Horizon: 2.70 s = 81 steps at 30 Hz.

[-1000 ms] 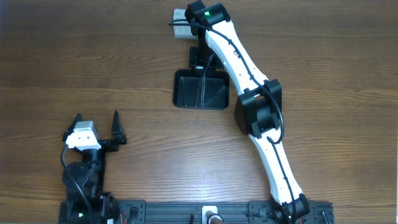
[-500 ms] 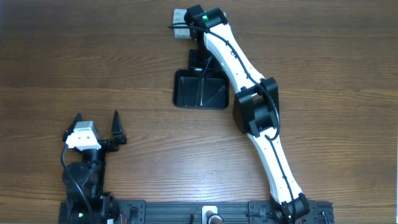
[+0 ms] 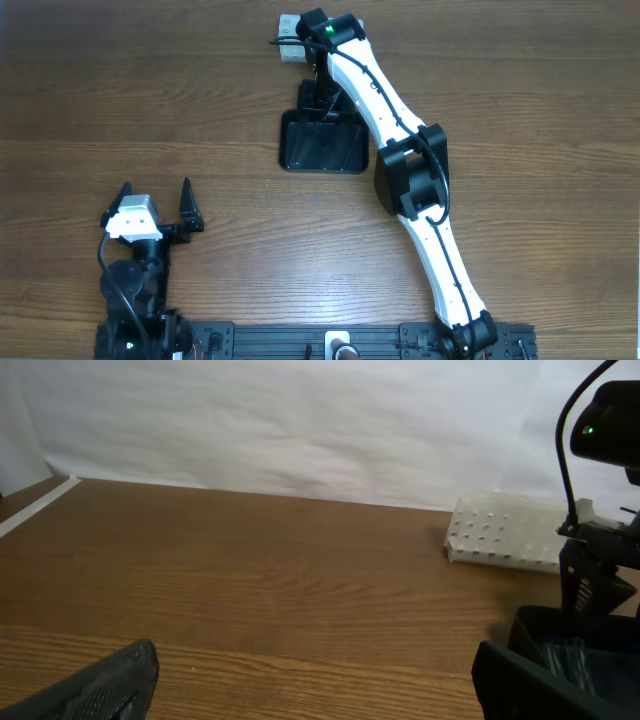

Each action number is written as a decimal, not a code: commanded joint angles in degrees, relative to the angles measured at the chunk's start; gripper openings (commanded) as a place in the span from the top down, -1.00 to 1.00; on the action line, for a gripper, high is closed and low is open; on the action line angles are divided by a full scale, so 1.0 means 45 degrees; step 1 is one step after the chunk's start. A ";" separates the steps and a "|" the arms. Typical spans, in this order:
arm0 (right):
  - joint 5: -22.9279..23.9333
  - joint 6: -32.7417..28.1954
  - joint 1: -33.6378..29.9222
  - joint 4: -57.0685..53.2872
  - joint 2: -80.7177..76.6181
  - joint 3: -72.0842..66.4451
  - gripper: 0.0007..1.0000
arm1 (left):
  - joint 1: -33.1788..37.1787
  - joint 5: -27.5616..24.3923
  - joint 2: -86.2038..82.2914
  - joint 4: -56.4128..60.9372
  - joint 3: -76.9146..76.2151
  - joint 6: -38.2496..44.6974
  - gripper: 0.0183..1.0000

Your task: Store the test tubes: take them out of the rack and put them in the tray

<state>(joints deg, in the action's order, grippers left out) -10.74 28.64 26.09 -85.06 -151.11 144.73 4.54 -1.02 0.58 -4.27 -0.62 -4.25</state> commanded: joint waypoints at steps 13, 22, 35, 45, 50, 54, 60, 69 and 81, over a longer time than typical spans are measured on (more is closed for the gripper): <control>0.2754 -0.5615 0.0010 -0.1078 0.4828 -0.0005 -0.98 | 0.0068 0.0092 -0.0092 -0.0019 0.0068 0.0141 -1.00; 0.3264 -0.5814 -0.0573 -0.2725 0.7529 -0.0199 -0.98 | 0.0068 0.0092 -0.0092 -0.0019 0.0068 0.0141 -1.00; 0.3973 -0.5819 -0.2322 -0.0568 1.5771 -0.8932 -0.98 | 0.0068 0.0092 -0.0092 -0.0019 0.0068 0.0146 -1.00; 0.2929 -0.7898 -0.3808 1.2488 2.0774 -1.7966 -0.99 | 0.0068 0.0092 -0.0092 -0.0019 0.0068 0.0141 -0.99; 0.3779 -0.8573 -0.4138 1.8151 2.1726 -2.1794 -0.98 | 0.0068 0.0092 -0.0092 -0.0019 0.0068 0.0141 -1.00; 0.3735 -0.8573 -0.4464 2.0468 2.2760 -2.4931 -0.99 | 0.0068 0.0092 -0.0092 -0.0019 0.0068 0.0141 -0.99; 0.3735 -0.8573 -0.4804 2.1881 2.4305 -2.8987 -0.98 | 0.0068 0.0092 -0.0092 -0.0019 0.0068 0.0141 -0.99; 0.3735 -0.8573 -0.4804 2.1983 2.5587 -3.1960 -0.99 | 0.0068 0.0092 -0.0092 -0.0019 0.0068 0.0141 -1.00; 0.3449 -0.8573 -0.4804 1.8000 3.0177 -3.2091 -0.98 | 0.0068 0.0092 -0.0092 -0.0019 0.0068 0.0141 -1.00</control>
<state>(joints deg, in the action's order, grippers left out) 5.26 -9.67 4.86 -3.70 -19.84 0.60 4.54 -1.02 0.51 -4.27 -0.62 -4.23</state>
